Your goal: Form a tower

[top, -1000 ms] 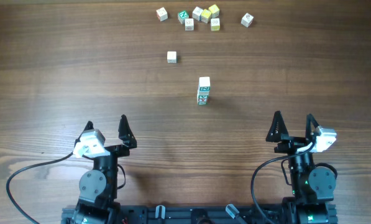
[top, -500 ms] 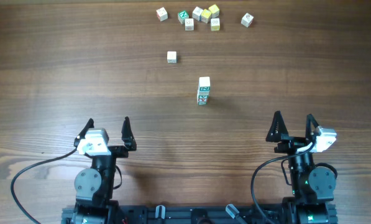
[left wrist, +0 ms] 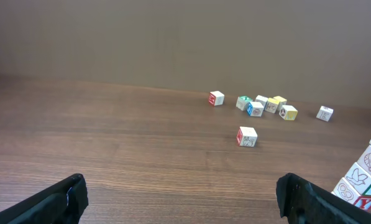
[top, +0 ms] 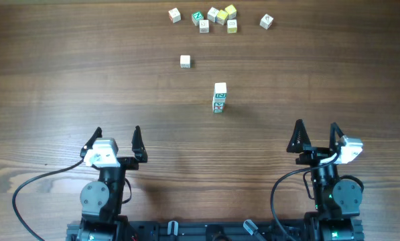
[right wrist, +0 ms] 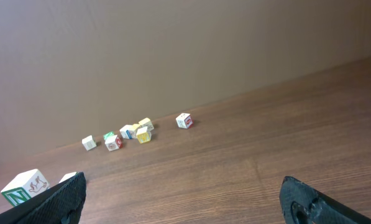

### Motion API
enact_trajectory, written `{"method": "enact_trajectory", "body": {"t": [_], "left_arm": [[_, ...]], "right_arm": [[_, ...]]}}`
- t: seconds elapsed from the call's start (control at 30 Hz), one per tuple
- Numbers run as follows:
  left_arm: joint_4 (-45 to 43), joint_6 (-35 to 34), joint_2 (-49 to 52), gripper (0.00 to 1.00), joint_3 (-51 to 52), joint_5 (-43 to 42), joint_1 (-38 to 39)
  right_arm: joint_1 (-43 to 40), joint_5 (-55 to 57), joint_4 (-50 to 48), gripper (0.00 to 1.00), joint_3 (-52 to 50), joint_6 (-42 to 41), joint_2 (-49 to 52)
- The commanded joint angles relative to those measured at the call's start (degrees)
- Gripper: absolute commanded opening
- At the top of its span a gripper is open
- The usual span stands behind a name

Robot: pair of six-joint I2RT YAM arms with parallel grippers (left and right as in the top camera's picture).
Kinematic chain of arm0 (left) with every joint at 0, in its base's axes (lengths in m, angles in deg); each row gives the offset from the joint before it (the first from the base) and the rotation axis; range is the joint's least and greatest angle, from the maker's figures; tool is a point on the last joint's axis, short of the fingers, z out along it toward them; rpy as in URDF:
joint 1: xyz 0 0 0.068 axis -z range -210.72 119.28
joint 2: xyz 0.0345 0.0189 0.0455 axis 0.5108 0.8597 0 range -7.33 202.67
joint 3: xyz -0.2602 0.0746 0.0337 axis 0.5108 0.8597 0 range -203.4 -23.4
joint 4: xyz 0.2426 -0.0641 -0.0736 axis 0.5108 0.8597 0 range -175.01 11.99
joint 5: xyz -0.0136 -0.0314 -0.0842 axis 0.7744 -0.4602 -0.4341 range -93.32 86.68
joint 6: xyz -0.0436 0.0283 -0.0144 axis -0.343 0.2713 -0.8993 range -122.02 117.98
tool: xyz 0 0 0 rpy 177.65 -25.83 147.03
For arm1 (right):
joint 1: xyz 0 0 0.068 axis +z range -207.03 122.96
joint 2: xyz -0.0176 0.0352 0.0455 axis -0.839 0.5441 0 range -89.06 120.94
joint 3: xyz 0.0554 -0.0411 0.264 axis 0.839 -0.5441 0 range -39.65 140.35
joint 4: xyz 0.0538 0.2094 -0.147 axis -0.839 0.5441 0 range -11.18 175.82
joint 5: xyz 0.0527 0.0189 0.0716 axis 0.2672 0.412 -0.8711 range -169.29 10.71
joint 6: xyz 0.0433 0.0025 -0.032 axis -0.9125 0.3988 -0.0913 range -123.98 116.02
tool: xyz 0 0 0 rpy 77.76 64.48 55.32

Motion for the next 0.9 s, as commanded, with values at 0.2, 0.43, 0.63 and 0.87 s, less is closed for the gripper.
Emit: {"method": "enact_trajectory", "body": {"t": [0.2,0.43,0.63,0.87], "left_arm": [[-0.22,0.9,-0.35,1.0,0.44,-0.48,-0.52],[-0.2,0.9,-0.35,1.0,0.44,-0.48,-0.52],[-0.22,0.9,-0.35,1.0,0.44,-0.48,-0.52],[-0.22,0.9,-0.35,1.0,0.44,-0.48,-0.52]], "right_arm": [[-0.33,-0.66,-0.13,1.0,-0.07,3.54,-0.31],[-0.35,-4.59,0.26,1.0,-0.07,13.05,-0.61],[-0.35,-4.59,0.17,1.0,-0.07,13.05,-0.52],[-0.35,-4.61,0.17,1.0,-0.07,13.03,-0.52]]}}
